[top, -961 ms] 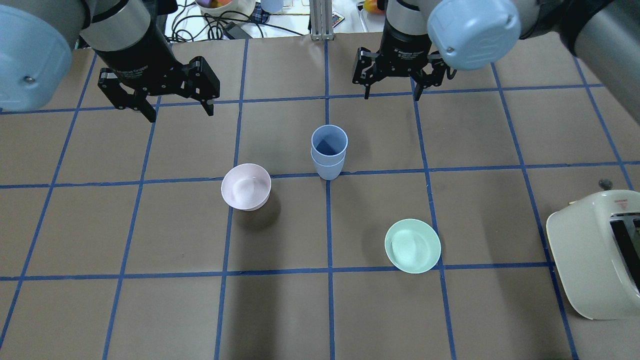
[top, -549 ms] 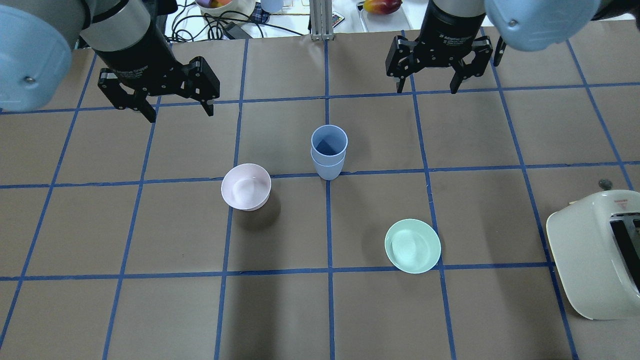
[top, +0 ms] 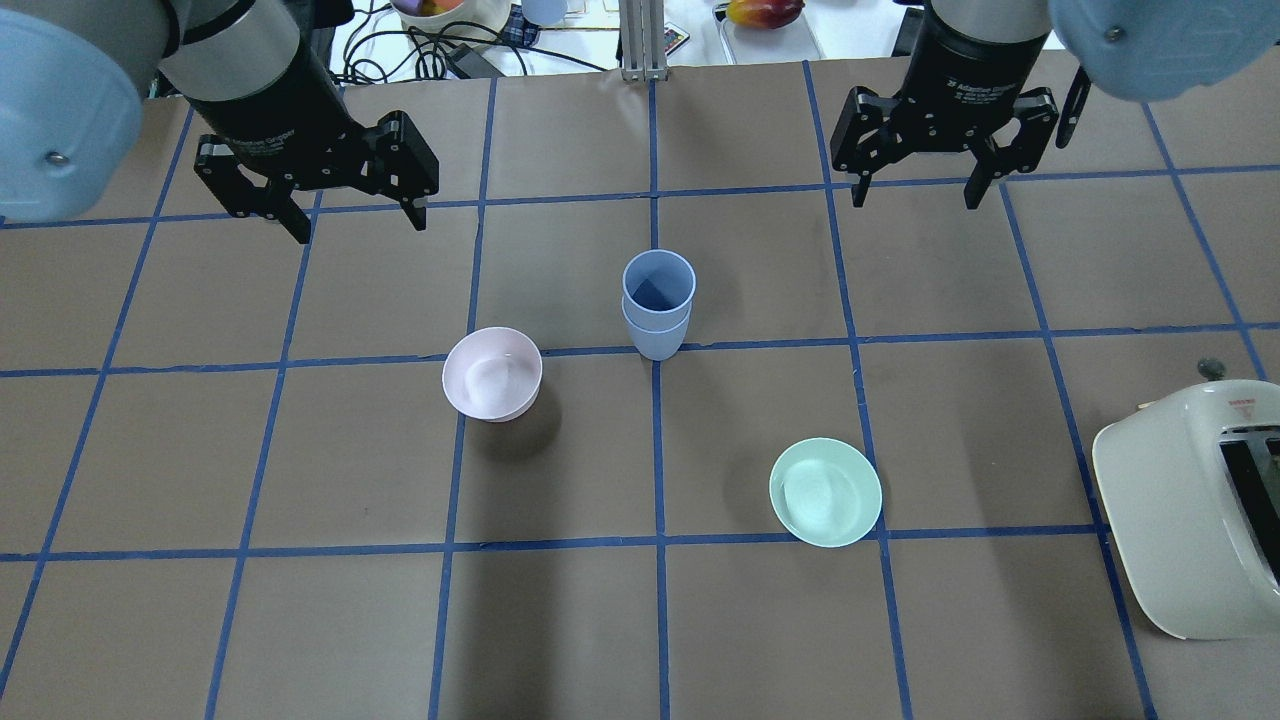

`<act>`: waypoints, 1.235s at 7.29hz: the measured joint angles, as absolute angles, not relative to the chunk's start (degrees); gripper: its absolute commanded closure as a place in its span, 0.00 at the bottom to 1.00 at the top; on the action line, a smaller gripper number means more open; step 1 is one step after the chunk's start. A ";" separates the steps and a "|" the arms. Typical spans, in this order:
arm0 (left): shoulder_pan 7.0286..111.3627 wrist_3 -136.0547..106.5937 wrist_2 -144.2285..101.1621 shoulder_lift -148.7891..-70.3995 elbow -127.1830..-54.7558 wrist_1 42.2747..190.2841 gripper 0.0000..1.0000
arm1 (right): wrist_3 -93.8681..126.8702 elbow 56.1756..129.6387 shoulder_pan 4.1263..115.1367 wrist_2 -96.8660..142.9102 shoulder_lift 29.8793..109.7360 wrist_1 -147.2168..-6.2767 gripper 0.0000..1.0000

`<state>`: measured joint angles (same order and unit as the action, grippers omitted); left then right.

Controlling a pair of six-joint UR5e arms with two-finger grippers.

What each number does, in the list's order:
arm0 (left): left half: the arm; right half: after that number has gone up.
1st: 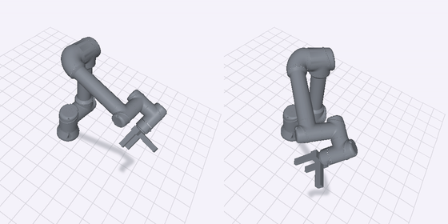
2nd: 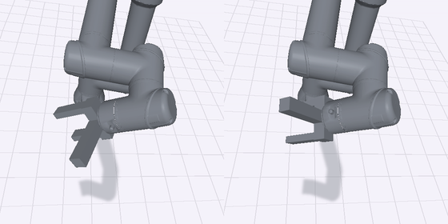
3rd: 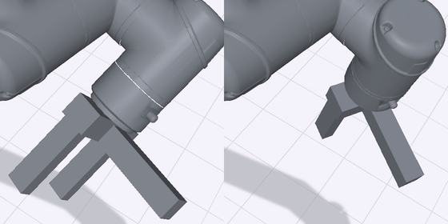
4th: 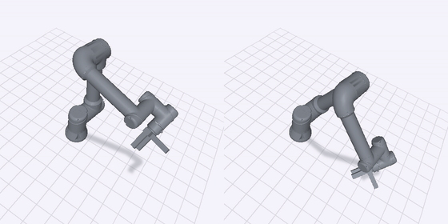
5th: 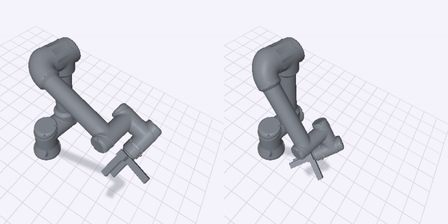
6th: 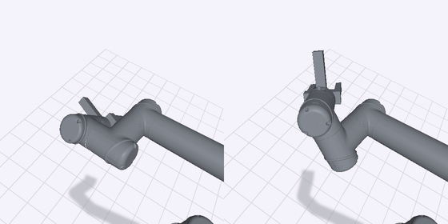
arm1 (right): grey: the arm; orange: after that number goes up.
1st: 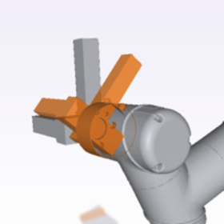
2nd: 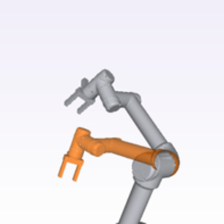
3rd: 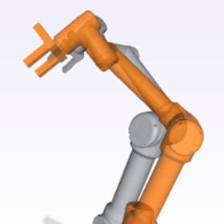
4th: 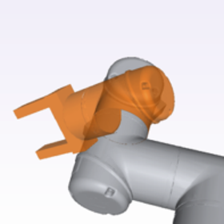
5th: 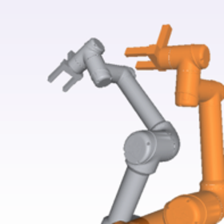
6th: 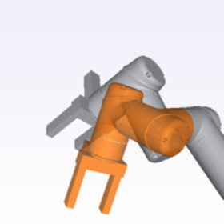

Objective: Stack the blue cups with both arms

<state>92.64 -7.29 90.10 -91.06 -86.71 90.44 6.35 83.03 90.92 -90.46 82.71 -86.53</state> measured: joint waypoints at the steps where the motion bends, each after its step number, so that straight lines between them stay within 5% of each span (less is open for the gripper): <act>1: 92.64 -7.35 90.12 -91.05 -86.71 90.44 0.00 | 6.26 83.66 90.01 -90.91 83.32 -86.41 0.00; 9: 92.64 -7.21 90.04 -91.03 -86.70 90.44 0.00 | 5.49 87.67 89.75 -89.86 88.94 -87.01 0.00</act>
<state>92.64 -7.21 90.04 -91.03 -86.70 90.44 5.49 87.67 89.75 -89.86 88.94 -87.01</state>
